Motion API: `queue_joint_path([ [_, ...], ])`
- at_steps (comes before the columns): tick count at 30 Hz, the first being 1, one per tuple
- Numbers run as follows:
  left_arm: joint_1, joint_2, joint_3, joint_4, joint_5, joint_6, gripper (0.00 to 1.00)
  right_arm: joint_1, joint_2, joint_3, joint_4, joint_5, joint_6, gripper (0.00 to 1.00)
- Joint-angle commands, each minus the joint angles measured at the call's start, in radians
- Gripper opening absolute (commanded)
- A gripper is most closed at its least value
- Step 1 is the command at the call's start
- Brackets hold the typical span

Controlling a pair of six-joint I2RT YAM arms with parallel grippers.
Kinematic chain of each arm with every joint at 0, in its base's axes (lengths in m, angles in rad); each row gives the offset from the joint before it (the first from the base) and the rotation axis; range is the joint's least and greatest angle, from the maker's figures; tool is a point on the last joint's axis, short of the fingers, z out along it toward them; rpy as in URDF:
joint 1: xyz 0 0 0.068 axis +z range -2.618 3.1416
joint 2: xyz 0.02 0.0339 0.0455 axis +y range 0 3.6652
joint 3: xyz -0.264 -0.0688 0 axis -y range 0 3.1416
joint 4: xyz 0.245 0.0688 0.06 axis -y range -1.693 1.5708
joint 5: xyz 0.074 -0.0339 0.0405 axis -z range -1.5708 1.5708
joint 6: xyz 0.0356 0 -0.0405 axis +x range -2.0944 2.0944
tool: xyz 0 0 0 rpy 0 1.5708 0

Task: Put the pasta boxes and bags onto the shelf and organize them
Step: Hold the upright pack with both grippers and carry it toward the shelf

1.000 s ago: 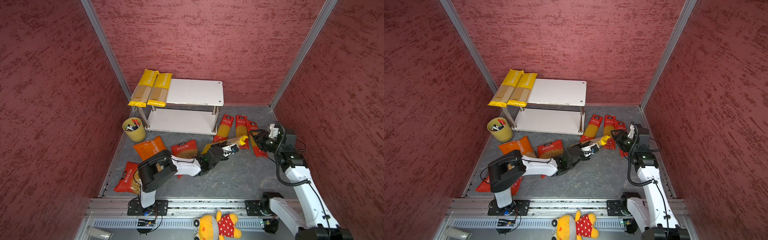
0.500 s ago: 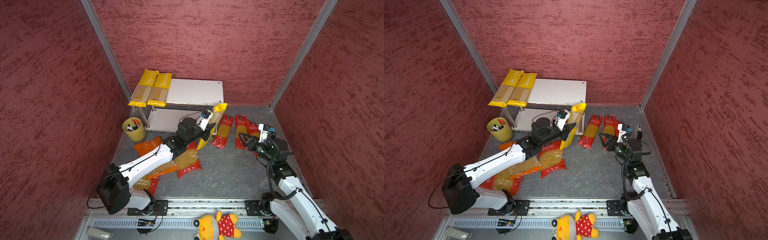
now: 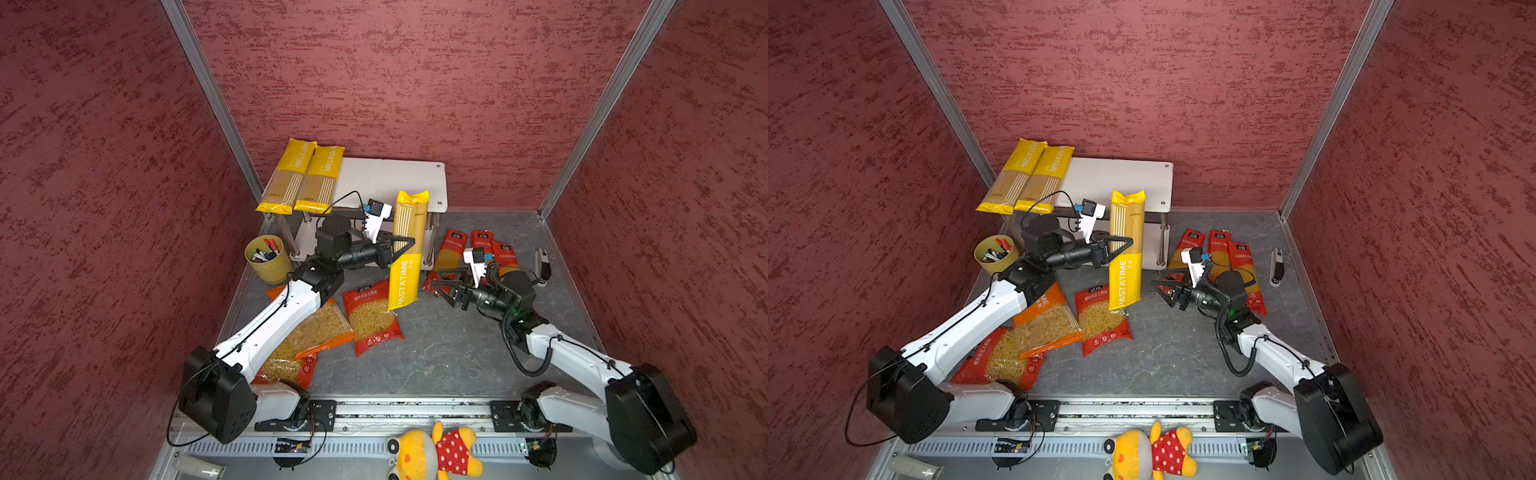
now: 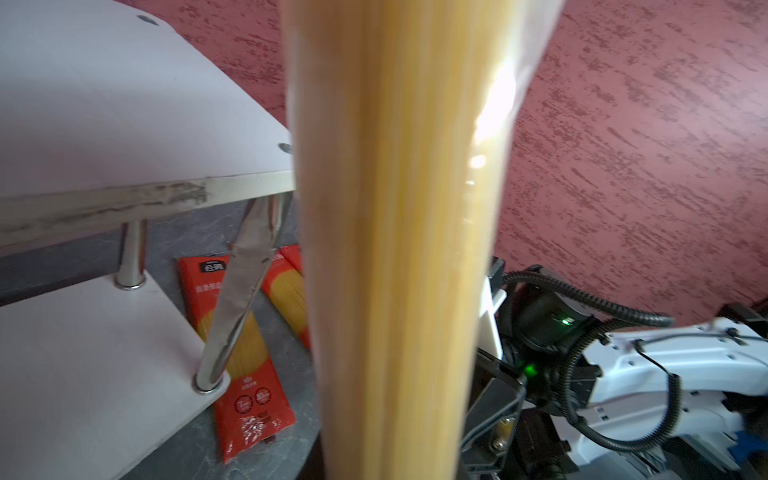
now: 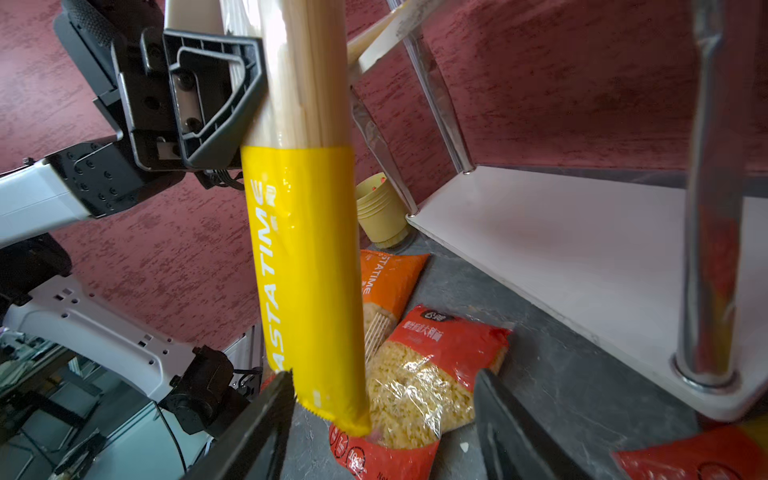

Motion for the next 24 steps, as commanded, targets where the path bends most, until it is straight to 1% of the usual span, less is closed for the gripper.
queue_joint_path([
  [1,-0.002,-0.017,0.044,0.237,0.137,-0.091,0.03,0.005,0.065,0.040,0.195,-0.092,0.029,0.70],
  [3,-0.007,-0.012,0.042,0.271,0.151,-0.107,0.04,0.015,0.104,0.051,0.265,-0.129,0.086,0.70],
  [5,-0.012,-0.005,0.045,0.286,0.161,-0.111,0.04,0.033,0.139,0.060,0.315,-0.135,0.124,0.70],
  [9,-0.023,0.003,0.051,0.314,0.181,-0.123,0.04,0.077,0.178,0.078,0.315,-0.156,0.113,0.68],
  [12,-0.023,0.010,0.055,0.343,0.196,-0.141,0.04,0.101,0.198,0.091,0.332,-0.193,0.127,0.65],
  [16,-0.020,0.016,0.066,0.349,0.212,-0.143,0.05,0.107,0.208,0.089,0.373,-0.223,0.160,0.59],
  [18,-0.010,0.015,0.063,0.356,0.218,-0.147,0.05,0.100,0.192,0.085,0.362,-0.215,0.147,0.60],
  [20,0.019,0.002,0.045,0.366,0.223,-0.164,0.04,0.075,0.146,0.069,0.317,-0.150,0.125,0.63],
  [22,0.064,-0.019,0.019,0.364,0.219,-0.175,0.04,0.039,0.095,0.043,0.312,-0.106,0.124,0.65],
  [24,0.094,-0.038,0.004,0.365,0.224,-0.173,0.04,0.020,0.061,0.046,0.255,-0.125,0.112,0.68],
])
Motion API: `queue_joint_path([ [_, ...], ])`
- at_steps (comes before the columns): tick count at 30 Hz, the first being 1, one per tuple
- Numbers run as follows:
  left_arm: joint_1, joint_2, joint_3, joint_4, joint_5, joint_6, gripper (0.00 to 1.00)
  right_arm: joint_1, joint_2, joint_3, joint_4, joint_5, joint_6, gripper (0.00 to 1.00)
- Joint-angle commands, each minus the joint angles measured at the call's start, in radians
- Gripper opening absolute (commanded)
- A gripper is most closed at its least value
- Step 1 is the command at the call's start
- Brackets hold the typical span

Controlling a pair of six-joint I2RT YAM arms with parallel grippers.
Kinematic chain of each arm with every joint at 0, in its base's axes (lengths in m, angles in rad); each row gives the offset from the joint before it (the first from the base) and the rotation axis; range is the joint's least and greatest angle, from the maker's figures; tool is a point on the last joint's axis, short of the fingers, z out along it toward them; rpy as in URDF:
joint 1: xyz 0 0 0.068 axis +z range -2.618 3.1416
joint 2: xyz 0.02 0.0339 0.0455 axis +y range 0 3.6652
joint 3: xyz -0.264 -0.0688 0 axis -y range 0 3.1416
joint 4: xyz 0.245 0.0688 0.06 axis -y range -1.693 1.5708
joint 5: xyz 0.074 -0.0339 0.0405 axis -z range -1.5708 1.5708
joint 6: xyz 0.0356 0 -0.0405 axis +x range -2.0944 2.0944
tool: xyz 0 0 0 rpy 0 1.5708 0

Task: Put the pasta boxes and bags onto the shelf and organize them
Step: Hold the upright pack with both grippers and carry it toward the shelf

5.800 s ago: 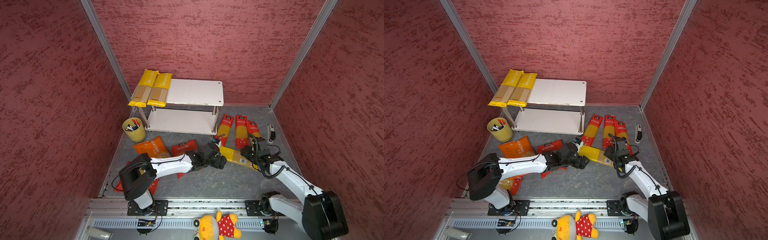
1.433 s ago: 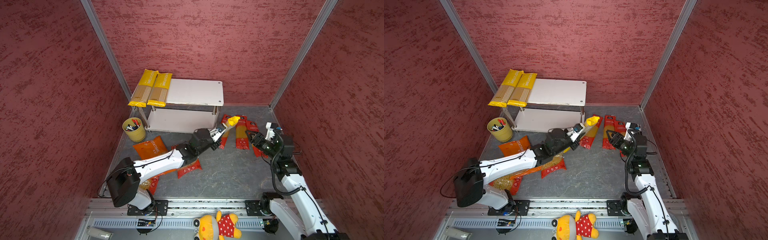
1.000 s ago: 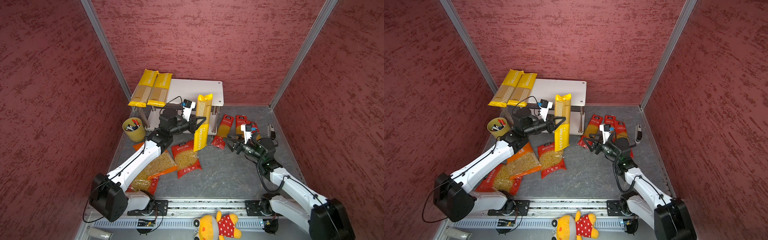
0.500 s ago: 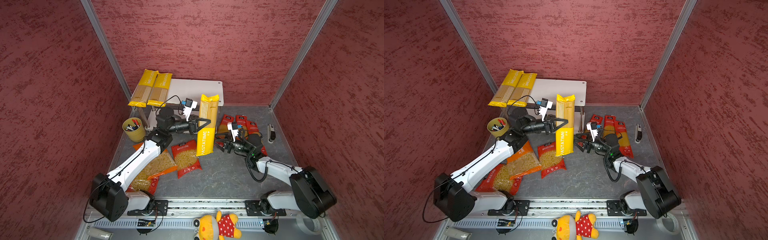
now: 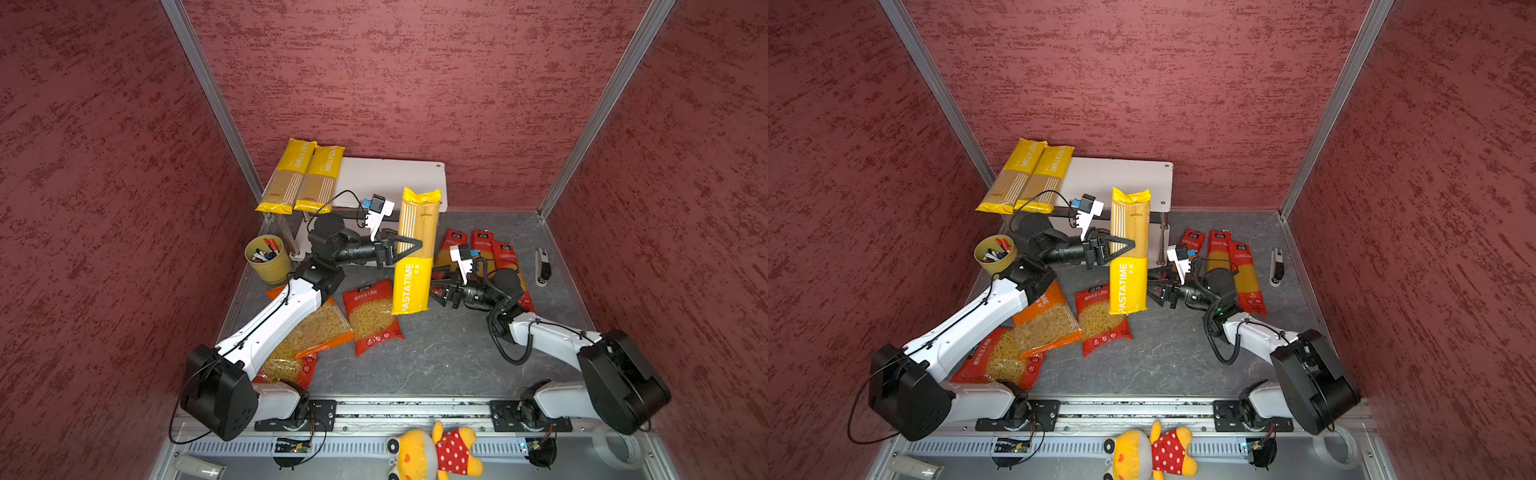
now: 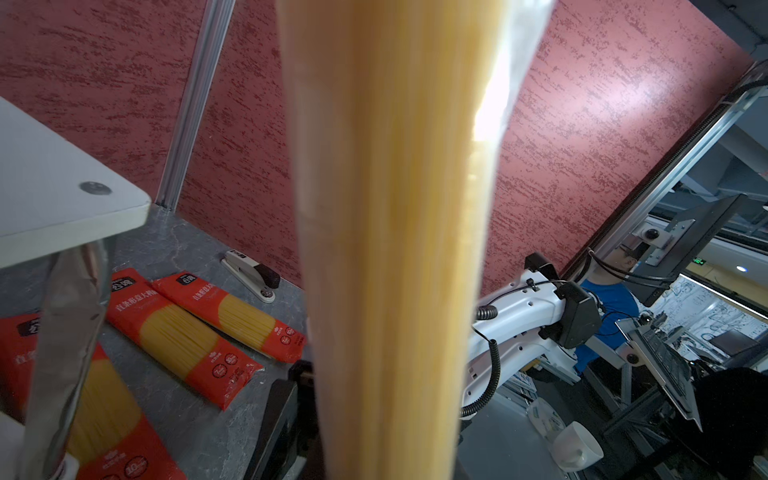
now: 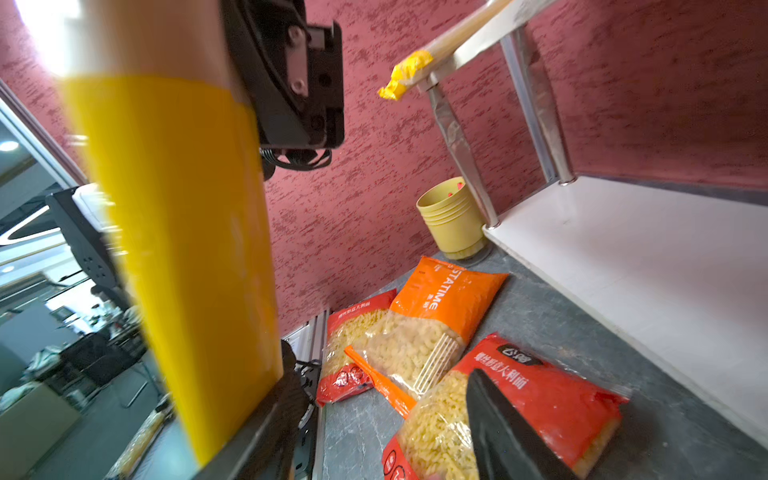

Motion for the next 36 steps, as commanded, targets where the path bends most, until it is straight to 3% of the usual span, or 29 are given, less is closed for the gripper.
queue_joint_path([
  [1,0.059,-0.053,0.003,0.126,-0.025,0.008,0.04,-0.021,-0.078,0.014,-0.046,-0.034,-0.038,0.69],
  [7,0.040,-0.036,0.025,0.168,-0.001,-0.007,0.04,0.019,-0.031,0.091,-0.153,-0.145,-0.035,0.77],
  [11,-0.009,-0.018,0.036,0.168,0.002,0.006,0.05,0.041,0.031,0.145,-0.150,-0.148,-0.042,0.76],
  [14,-0.025,-0.004,0.040,0.204,0.003,-0.011,0.05,0.076,0.086,0.174,-0.056,-0.199,0.025,0.68],
  [21,-0.027,0.040,0.065,0.253,-0.003,-0.056,0.11,0.102,0.125,0.128,0.156,-0.201,0.128,0.26],
  [23,-0.027,0.043,0.063,0.246,-0.006,-0.057,0.19,0.103,0.125,0.120,0.193,-0.176,0.147,0.23],
  [25,-0.022,0.038,0.053,0.232,-0.010,-0.057,0.34,0.103,0.112,0.120,0.192,-0.153,0.142,0.21],
  [29,0.001,0.000,0.003,0.209,-0.018,-0.051,0.52,0.102,0.068,0.149,0.055,-0.089,0.059,0.10],
  [32,0.028,-0.041,-0.057,0.180,-0.043,-0.041,0.58,0.103,0.035,0.179,-0.029,-0.041,0.024,0.08],
  [36,0.002,-0.063,-0.105,0.080,-0.088,0.009,0.58,0.102,0.016,0.230,-0.114,0.024,0.025,0.08],
])
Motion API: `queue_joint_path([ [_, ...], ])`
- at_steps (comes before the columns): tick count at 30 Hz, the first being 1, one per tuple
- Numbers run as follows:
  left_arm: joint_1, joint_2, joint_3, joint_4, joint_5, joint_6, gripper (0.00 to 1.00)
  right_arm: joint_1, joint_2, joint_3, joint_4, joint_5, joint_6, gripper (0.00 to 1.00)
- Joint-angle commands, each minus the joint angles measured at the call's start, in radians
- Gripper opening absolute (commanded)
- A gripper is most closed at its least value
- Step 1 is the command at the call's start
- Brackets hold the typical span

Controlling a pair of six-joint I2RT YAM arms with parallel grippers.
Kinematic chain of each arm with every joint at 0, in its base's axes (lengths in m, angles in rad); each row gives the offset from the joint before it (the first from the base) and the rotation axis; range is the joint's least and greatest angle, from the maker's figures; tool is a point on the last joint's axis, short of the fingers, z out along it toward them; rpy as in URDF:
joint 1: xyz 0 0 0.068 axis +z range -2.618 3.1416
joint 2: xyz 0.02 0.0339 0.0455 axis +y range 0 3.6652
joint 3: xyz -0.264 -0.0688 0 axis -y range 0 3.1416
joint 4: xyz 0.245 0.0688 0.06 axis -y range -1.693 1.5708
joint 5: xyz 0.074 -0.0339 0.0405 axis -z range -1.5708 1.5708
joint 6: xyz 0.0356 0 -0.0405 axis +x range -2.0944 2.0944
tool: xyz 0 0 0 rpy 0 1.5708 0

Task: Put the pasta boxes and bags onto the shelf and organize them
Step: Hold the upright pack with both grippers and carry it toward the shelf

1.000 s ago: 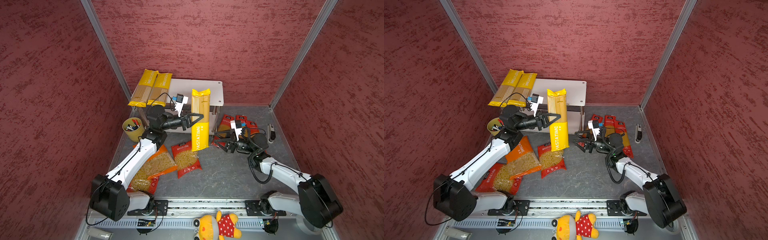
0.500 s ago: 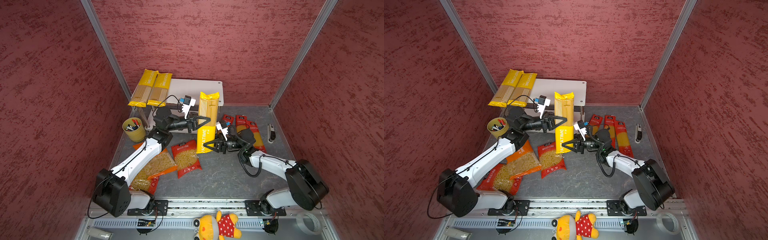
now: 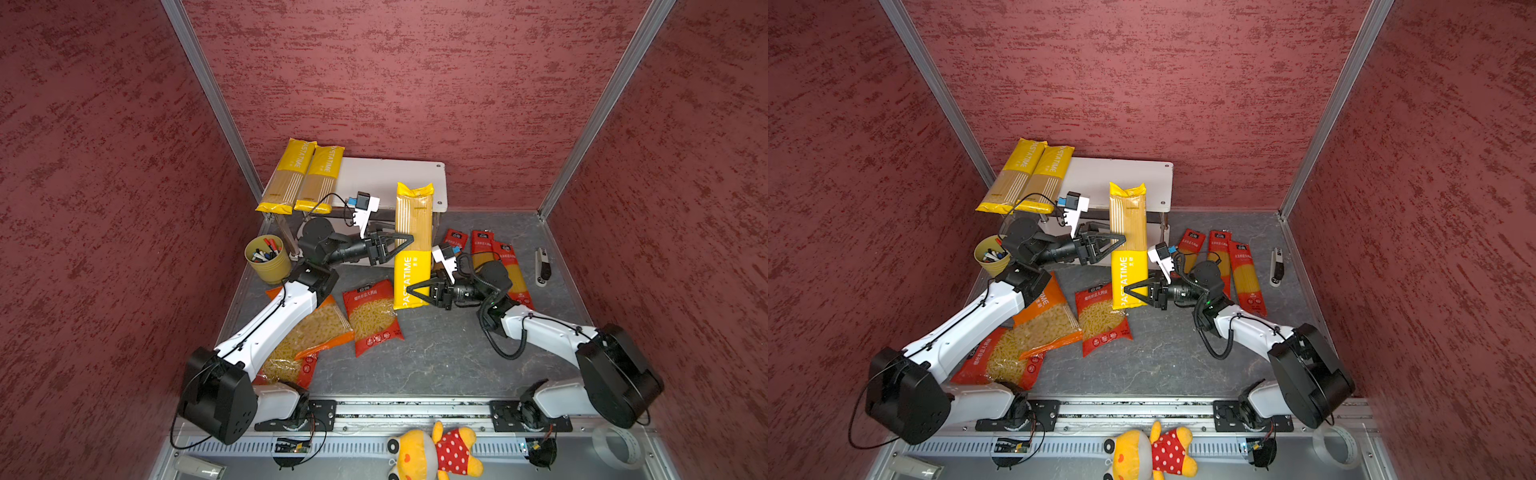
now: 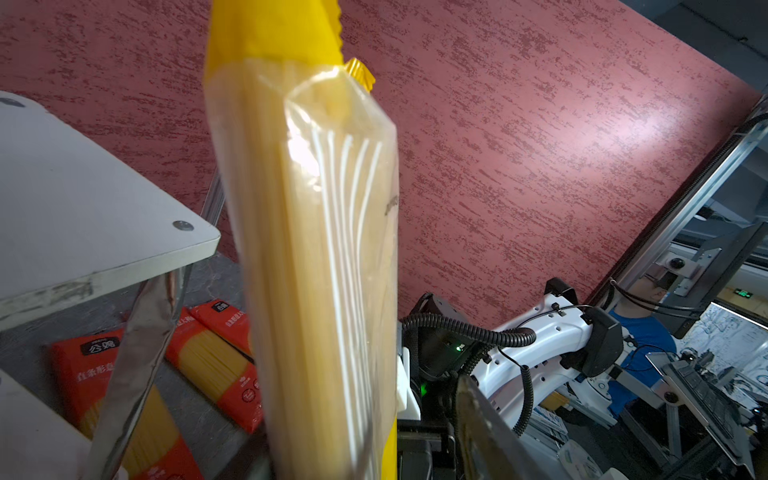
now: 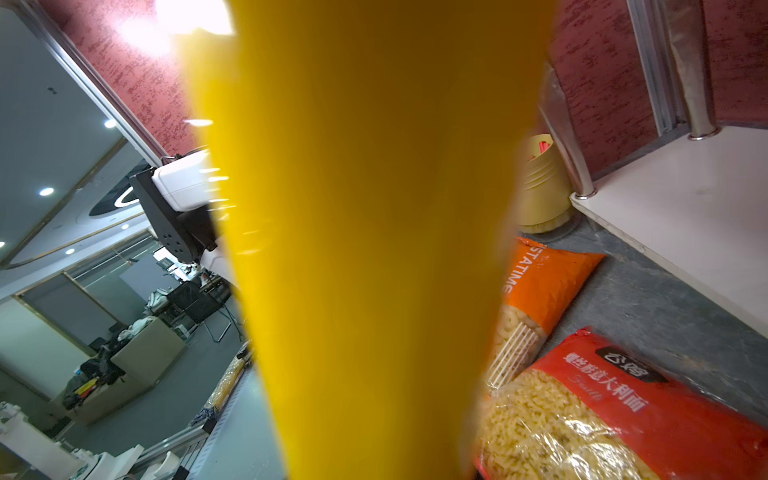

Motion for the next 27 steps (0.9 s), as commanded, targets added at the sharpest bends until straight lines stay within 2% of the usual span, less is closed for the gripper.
queue_joint_path([
  [1,-0.034,-0.033,-0.034,-0.055,-0.033,0.062,0.57,-0.007,-0.059,0.094,-0.002,0.145,-0.025,0.09],
  [6,-0.072,-0.010,-0.045,-0.058,-0.055,0.069,0.55,-0.001,-0.055,0.128,-0.015,0.173,0.018,0.09],
  [12,-0.087,0.027,0.014,-0.063,-0.043,0.066,0.44,0.011,-0.051,0.137,-0.050,0.196,0.016,0.11],
  [15,-0.101,0.045,0.035,-0.089,-0.036,0.083,0.29,0.011,-0.057,0.130,-0.052,0.201,0.019,0.15],
  [17,-0.101,0.054,0.050,-0.102,-0.029,0.087,0.18,0.011,-0.063,0.120,-0.056,0.202,0.018,0.21],
  [19,-0.091,0.054,0.058,-0.087,-0.029,0.069,0.11,0.011,-0.073,0.101,-0.053,0.207,0.015,0.33],
  [23,-0.048,0.039,0.046,0.079,-0.019,-0.056,0.07,0.011,-0.086,0.042,-0.001,0.210,0.042,0.46],
  [27,-0.025,0.036,0.038,0.176,-0.012,-0.138,0.05,0.011,-0.084,-0.015,0.097,0.217,0.099,0.49],
])
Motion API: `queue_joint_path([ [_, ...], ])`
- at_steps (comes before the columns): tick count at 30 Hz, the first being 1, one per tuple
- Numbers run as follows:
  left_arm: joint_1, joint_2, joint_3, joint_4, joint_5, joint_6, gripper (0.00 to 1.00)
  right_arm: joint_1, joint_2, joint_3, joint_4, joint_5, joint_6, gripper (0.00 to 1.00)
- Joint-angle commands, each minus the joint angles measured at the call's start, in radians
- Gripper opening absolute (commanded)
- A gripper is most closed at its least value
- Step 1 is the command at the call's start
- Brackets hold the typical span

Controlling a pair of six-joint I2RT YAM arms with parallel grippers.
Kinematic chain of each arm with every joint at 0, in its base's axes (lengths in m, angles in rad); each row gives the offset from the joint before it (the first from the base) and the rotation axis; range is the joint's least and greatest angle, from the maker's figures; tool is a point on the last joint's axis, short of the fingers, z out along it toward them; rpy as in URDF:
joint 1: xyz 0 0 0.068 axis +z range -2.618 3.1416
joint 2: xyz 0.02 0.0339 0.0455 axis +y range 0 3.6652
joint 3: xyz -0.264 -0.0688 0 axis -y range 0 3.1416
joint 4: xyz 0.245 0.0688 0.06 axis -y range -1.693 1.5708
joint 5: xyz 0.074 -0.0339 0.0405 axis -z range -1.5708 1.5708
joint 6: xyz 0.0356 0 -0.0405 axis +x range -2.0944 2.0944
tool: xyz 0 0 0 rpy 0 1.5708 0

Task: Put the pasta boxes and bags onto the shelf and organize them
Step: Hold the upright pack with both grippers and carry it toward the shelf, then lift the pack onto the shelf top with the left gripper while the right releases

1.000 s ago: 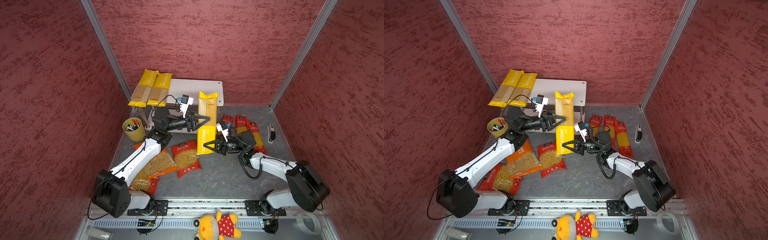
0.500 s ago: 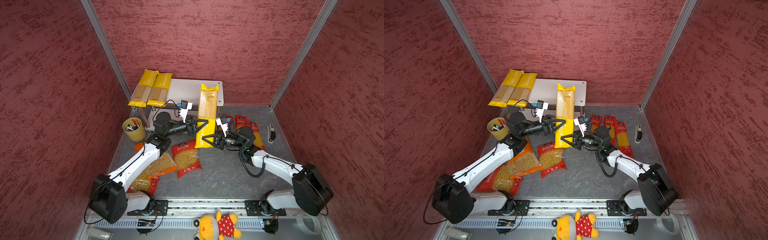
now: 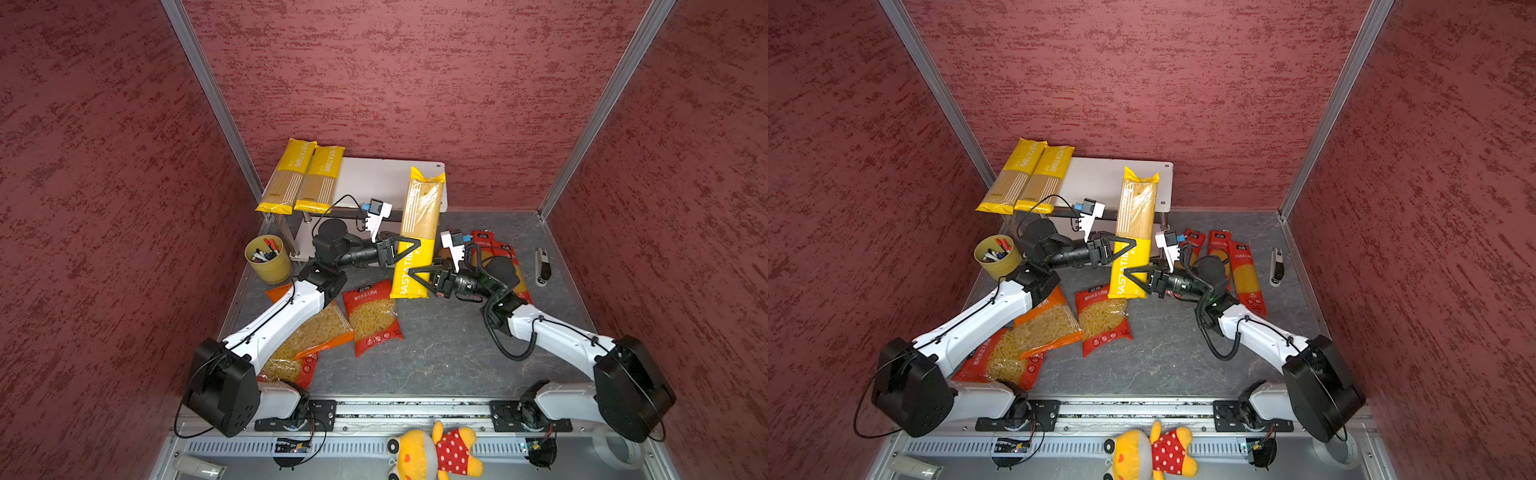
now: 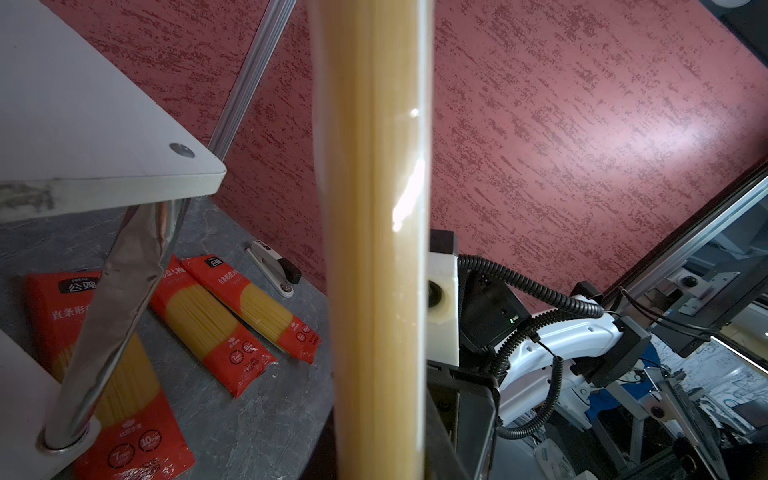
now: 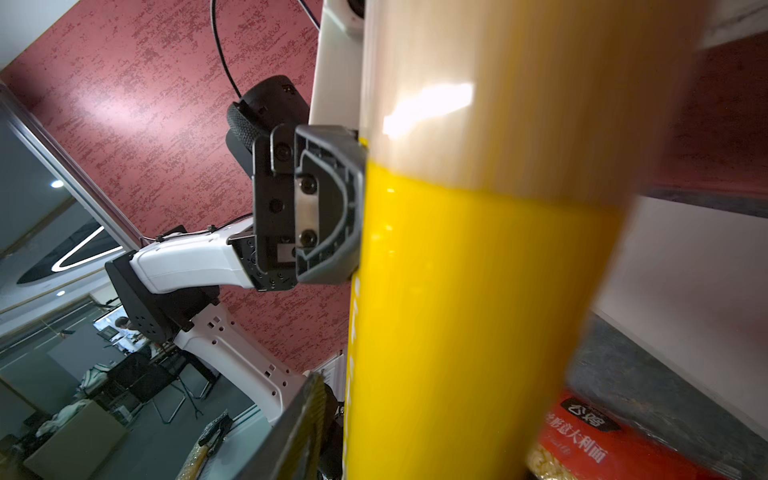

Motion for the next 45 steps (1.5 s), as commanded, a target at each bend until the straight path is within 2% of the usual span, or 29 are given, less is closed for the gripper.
queue_joint_path([
  [1,0.024,-0.023,0.017,0.242,0.019,-0.098,0.05,0.001,-0.007,-0.040,0.130,0.026,0.056,0.49],
  [4,0.039,-0.029,0.015,0.272,0.020,-0.129,0.04,0.001,0.005,-0.046,0.177,0.025,0.087,0.43],
  [7,0.060,-0.037,0.016,0.265,0.007,-0.138,0.04,0.001,0.026,-0.009,0.185,0.015,0.114,0.24],
  [10,0.089,-0.049,0.022,0.235,-0.023,-0.146,0.08,0.001,0.049,0.044,0.180,0.015,0.140,0.12],
  [12,0.112,-0.066,0.032,0.177,-0.058,-0.142,0.18,0.001,0.059,0.078,0.182,0.023,0.159,0.09],
  [16,0.162,-0.145,0.047,-0.038,-0.170,-0.100,0.51,0.000,0.078,0.180,0.151,0.072,0.189,0.07],
  [18,0.189,-0.191,0.054,-0.170,-0.243,-0.089,0.63,0.001,0.087,0.246,0.074,0.114,0.191,0.06],
  [20,0.228,-0.235,0.055,-0.304,-0.310,-0.093,0.70,0.001,0.102,0.322,-0.059,0.161,0.194,0.02],
  [23,0.295,-0.300,0.063,-0.501,-0.393,-0.101,0.73,0.001,0.141,0.439,-0.186,0.212,0.234,0.00],
  [28,0.352,-0.391,0.117,-0.730,-0.512,-0.050,0.75,0.002,0.253,0.627,-0.326,0.286,0.402,0.00],
  [32,0.408,-0.419,0.168,-0.850,-0.537,-0.031,0.74,0.011,0.343,0.744,-0.366,0.281,0.526,0.00],
  [37,0.516,-0.440,0.121,-0.813,-0.414,-0.136,0.74,0.042,0.418,0.876,-0.484,0.293,0.538,0.04],
  [41,0.516,-0.433,0.119,-0.843,-0.426,-0.152,0.74,0.048,0.452,0.919,-0.529,0.298,0.568,0.11],
  [45,0.487,-0.442,0.082,-0.795,-0.430,-0.197,0.76,0.048,0.447,0.917,-0.560,0.283,0.561,0.25],
])
